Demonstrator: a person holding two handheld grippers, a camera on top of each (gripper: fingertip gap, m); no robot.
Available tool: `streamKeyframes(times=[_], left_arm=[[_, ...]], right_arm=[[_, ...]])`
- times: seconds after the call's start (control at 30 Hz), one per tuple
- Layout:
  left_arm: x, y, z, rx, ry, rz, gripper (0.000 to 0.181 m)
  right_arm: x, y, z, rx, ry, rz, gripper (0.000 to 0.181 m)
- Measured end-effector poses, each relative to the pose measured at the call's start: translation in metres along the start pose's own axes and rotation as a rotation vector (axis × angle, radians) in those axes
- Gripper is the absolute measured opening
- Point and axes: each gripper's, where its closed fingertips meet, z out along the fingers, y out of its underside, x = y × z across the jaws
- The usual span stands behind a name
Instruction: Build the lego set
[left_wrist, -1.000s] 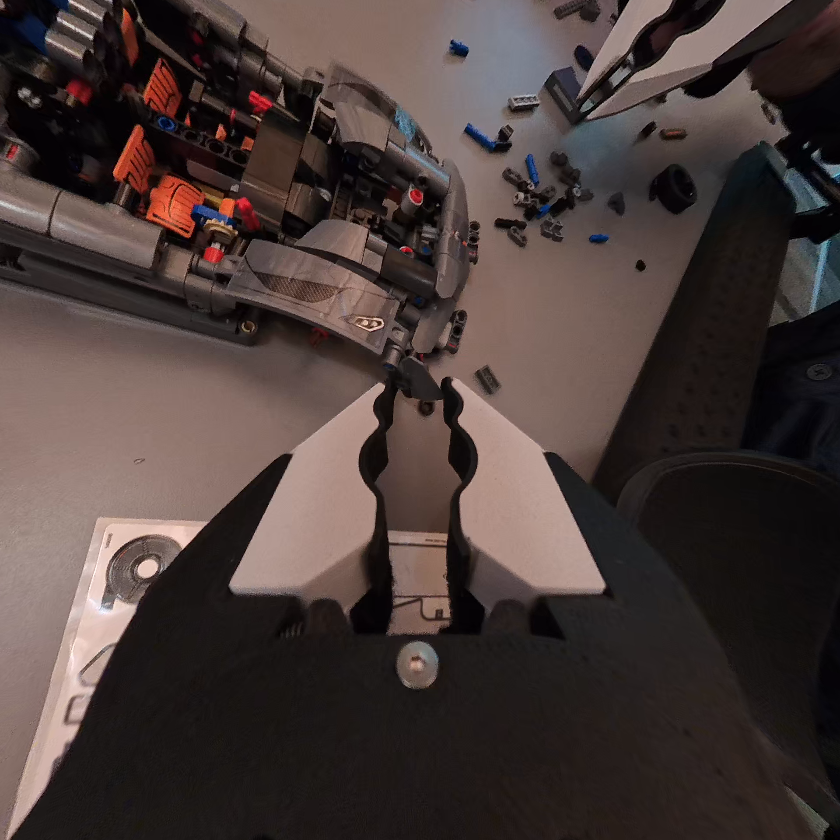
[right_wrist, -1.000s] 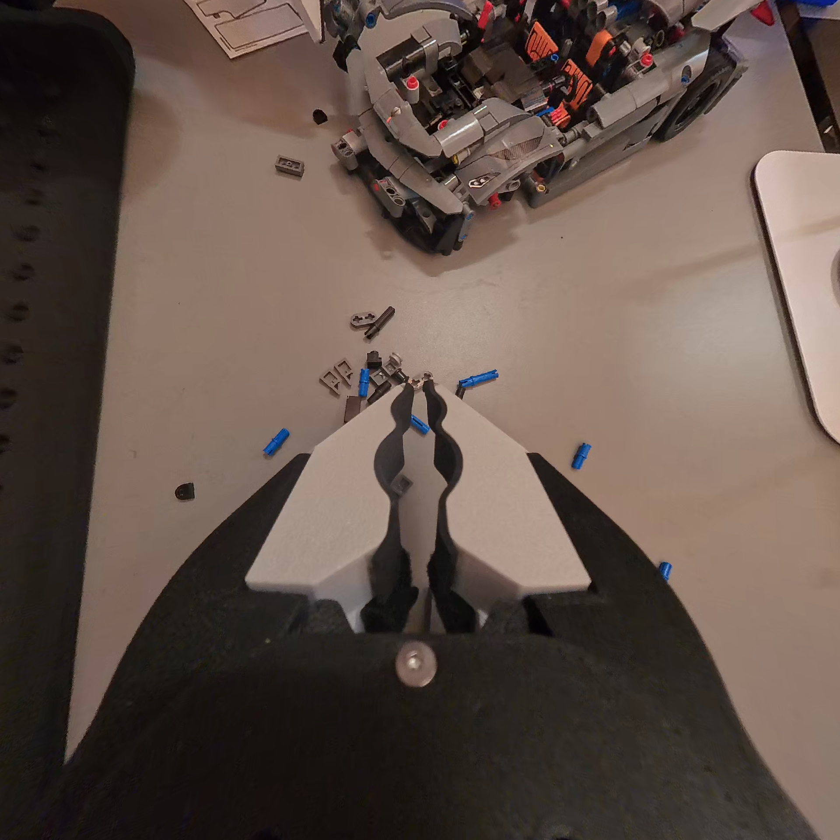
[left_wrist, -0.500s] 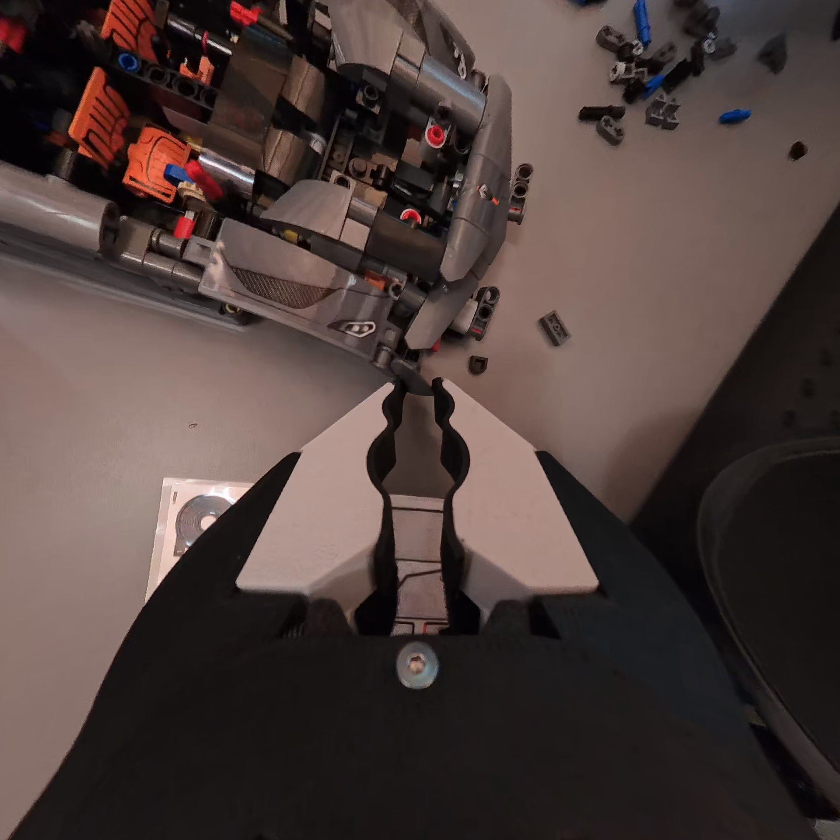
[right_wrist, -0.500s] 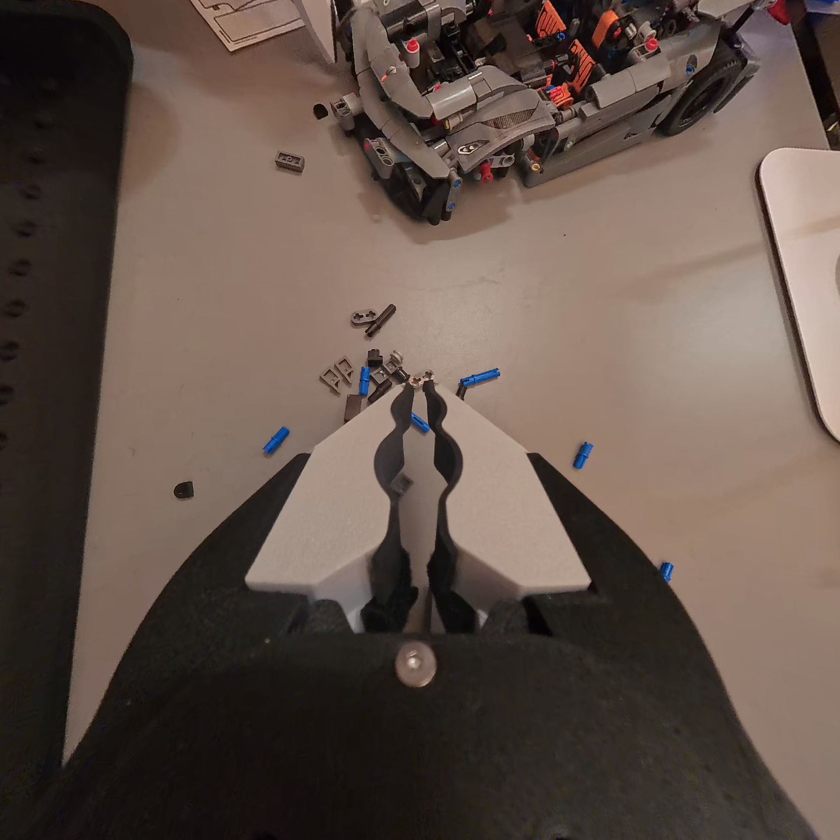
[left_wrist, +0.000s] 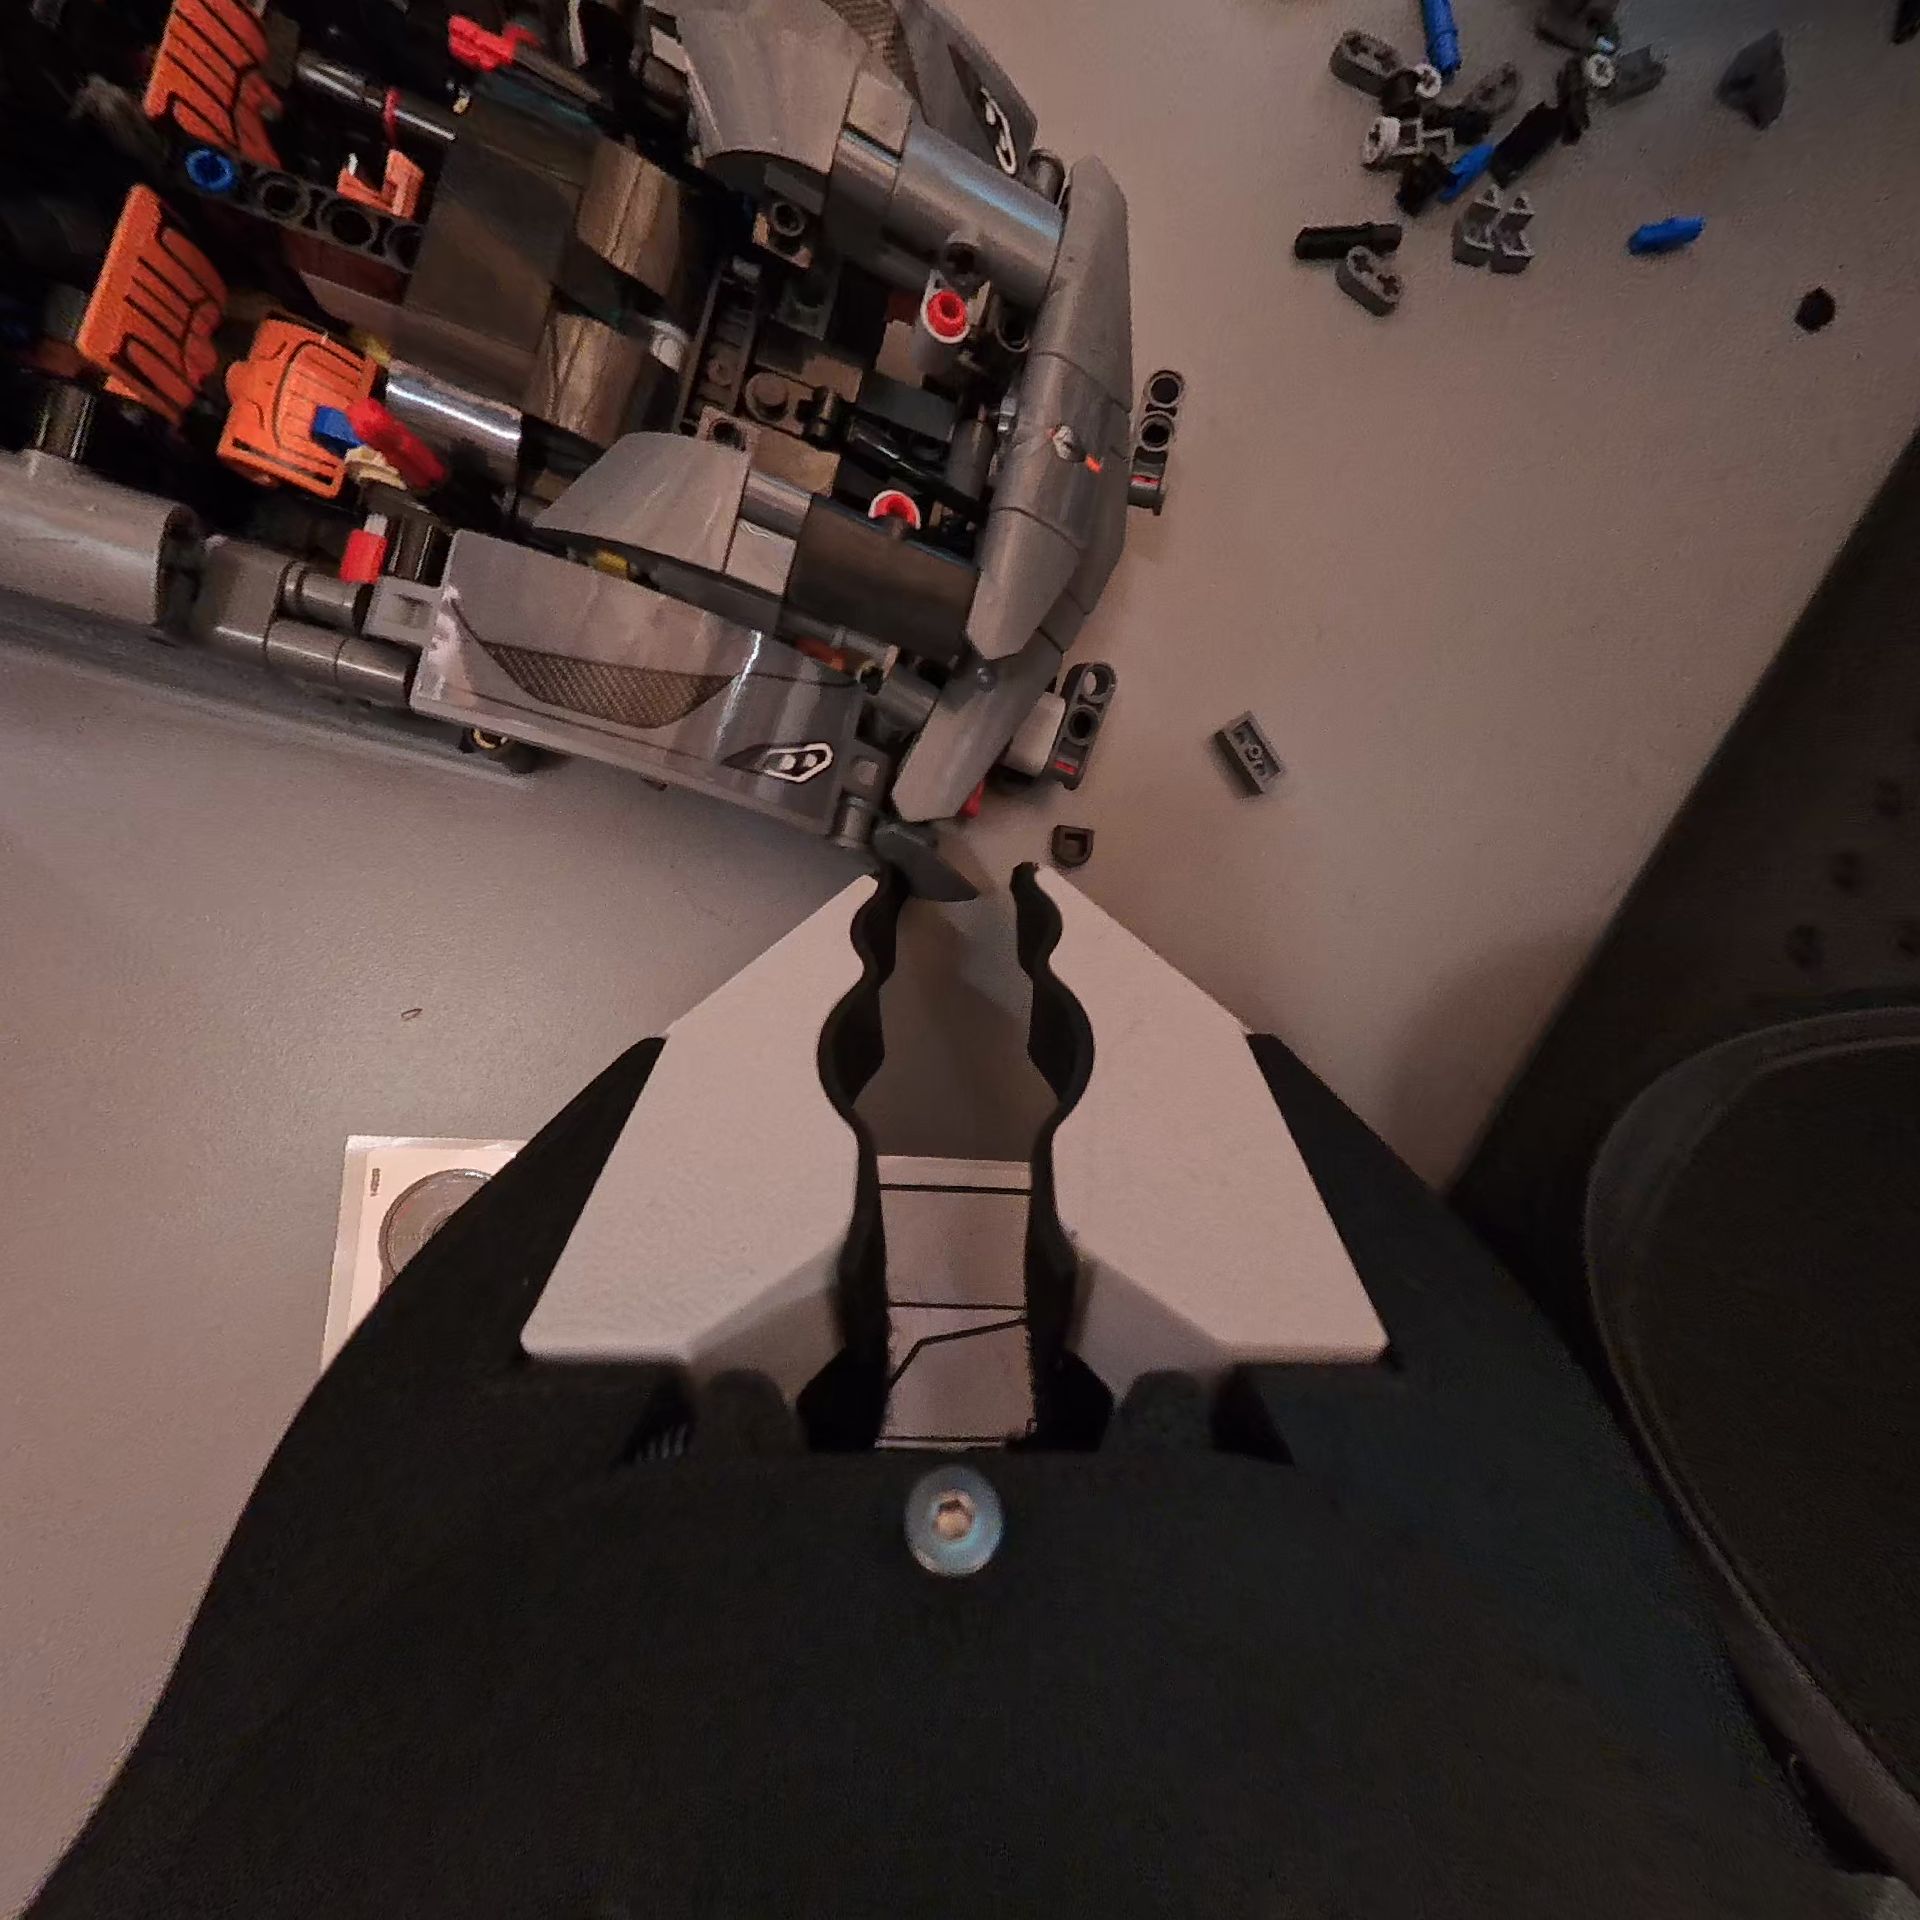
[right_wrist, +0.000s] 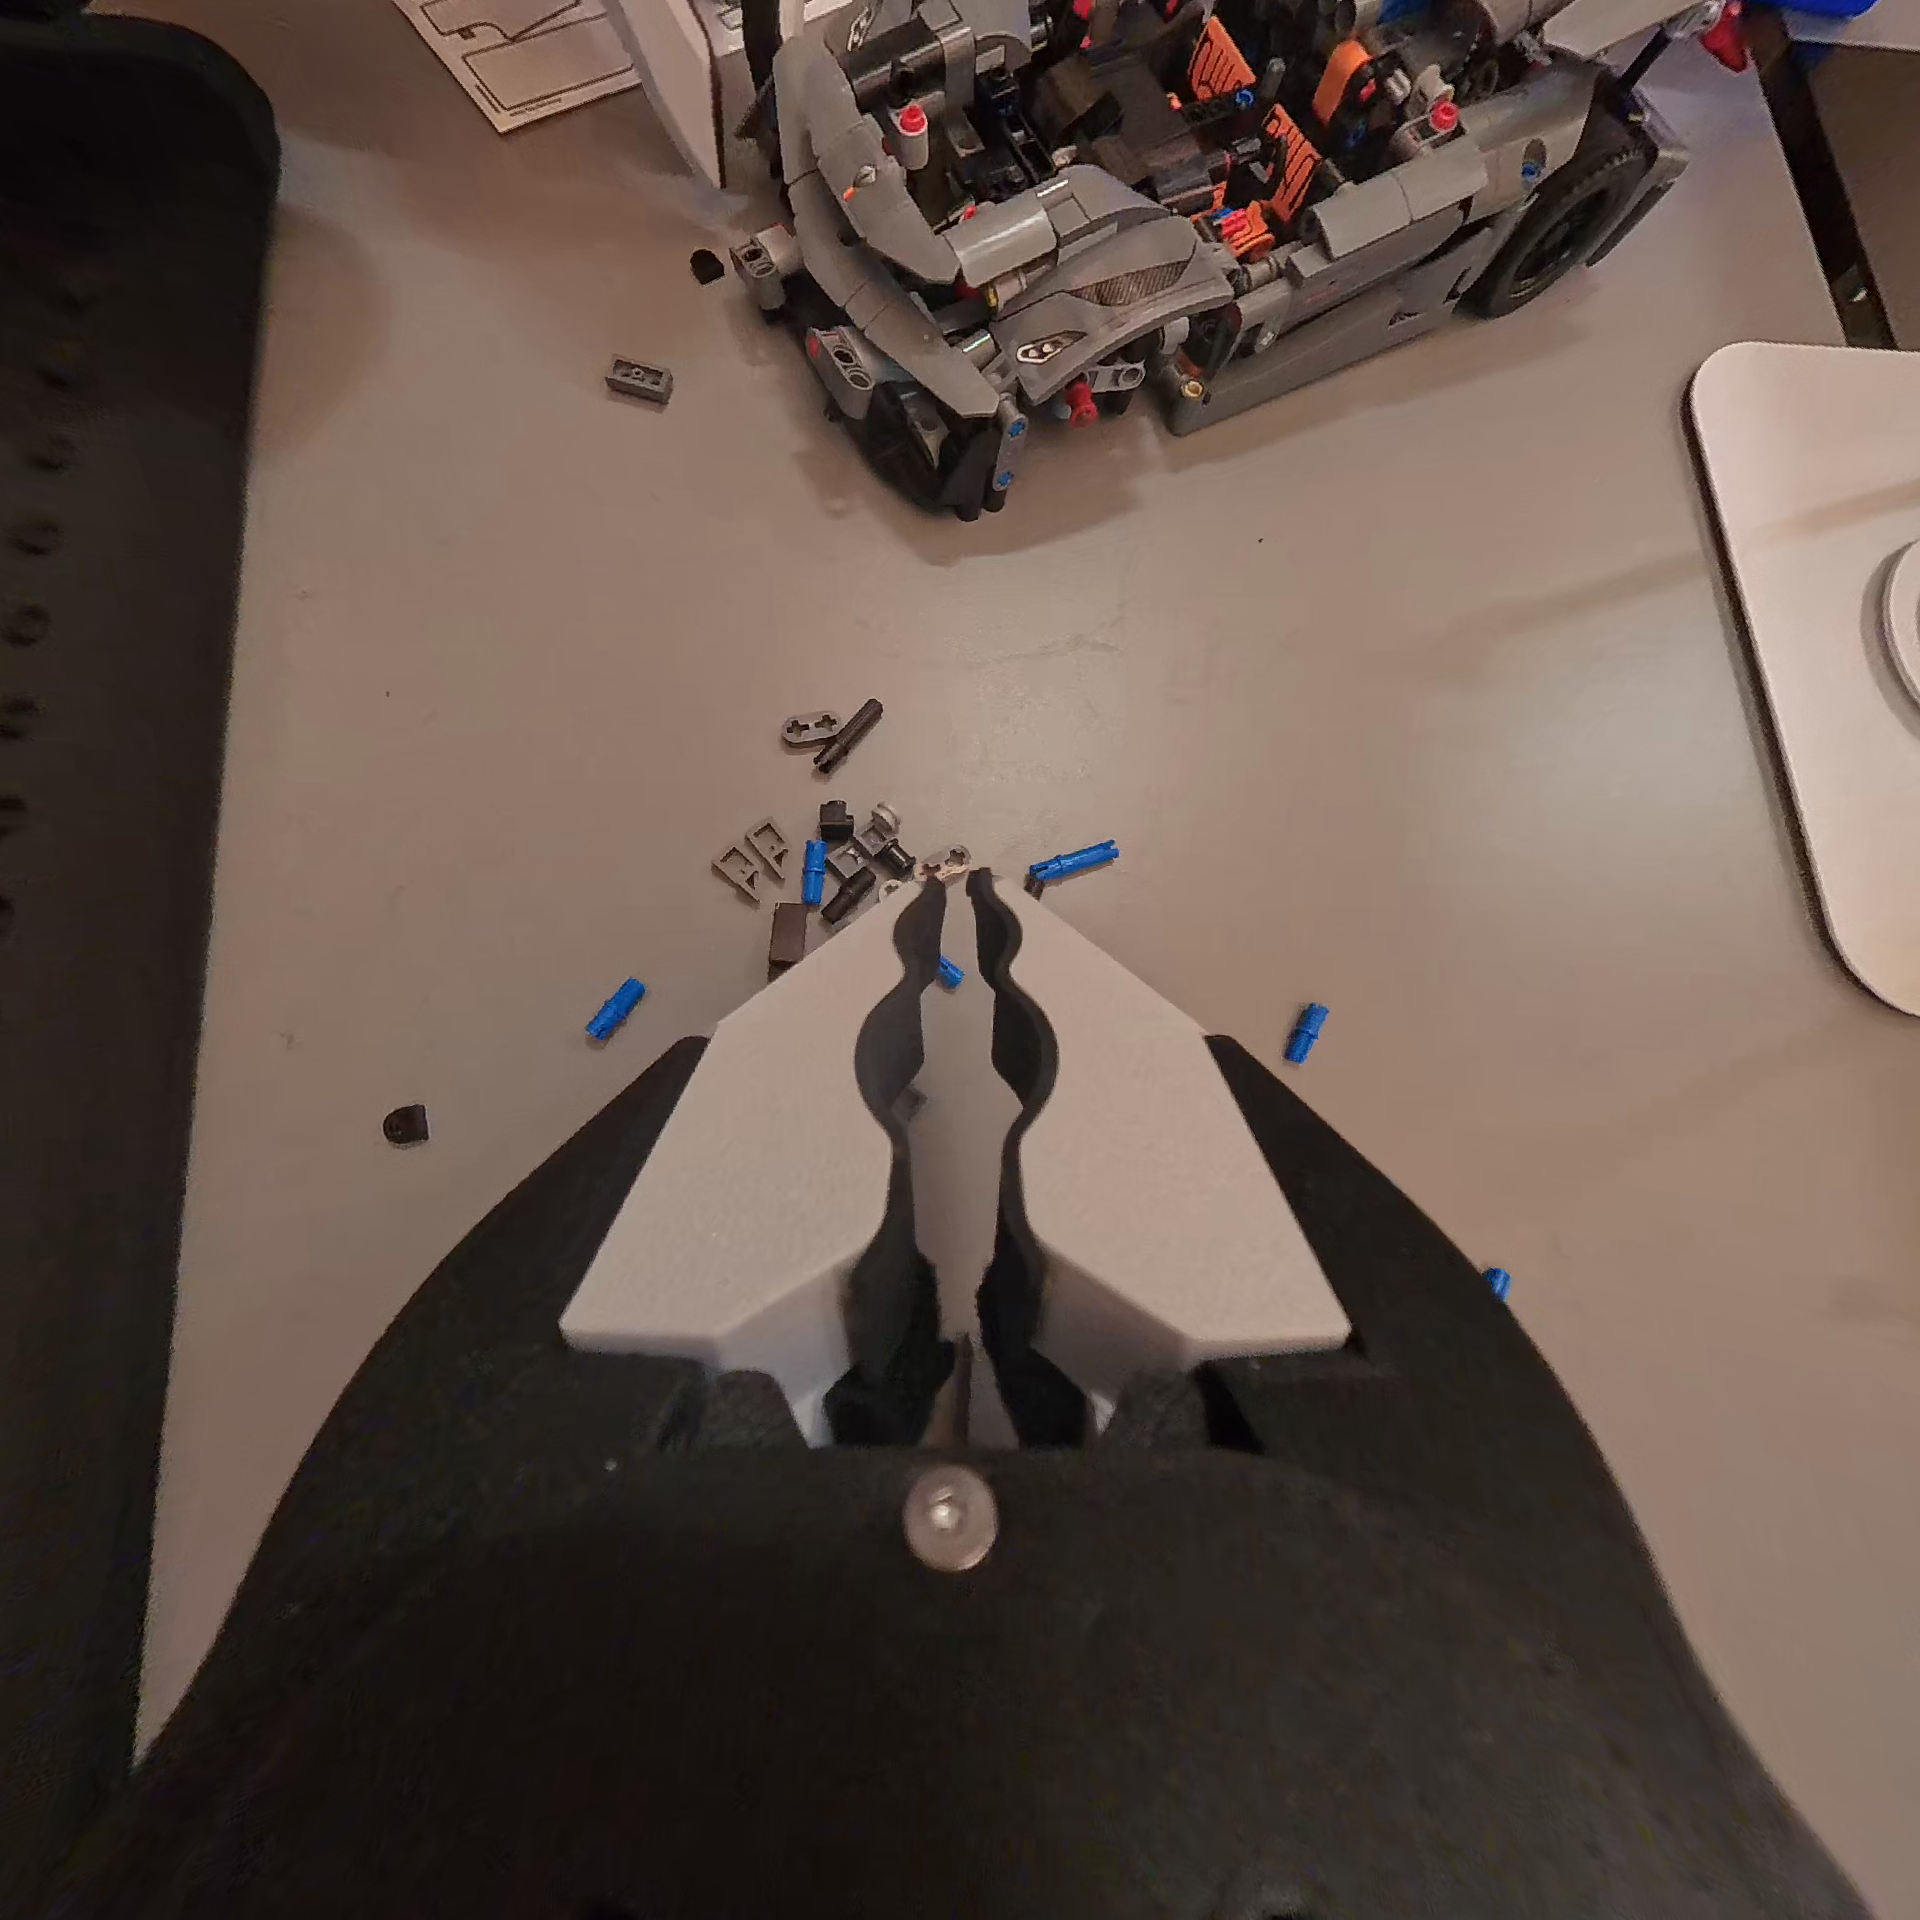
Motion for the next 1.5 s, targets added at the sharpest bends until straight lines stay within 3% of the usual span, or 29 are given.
streamKeyframes(times=[1.5], left_arm=[[0.0024,-0.0069,0.0099,-0.041,0.000,0.075,0.011]], right_arm=[[-0.0081,-0.0050,-0.0003,0.007,-0.010,-0.042,0.003]])
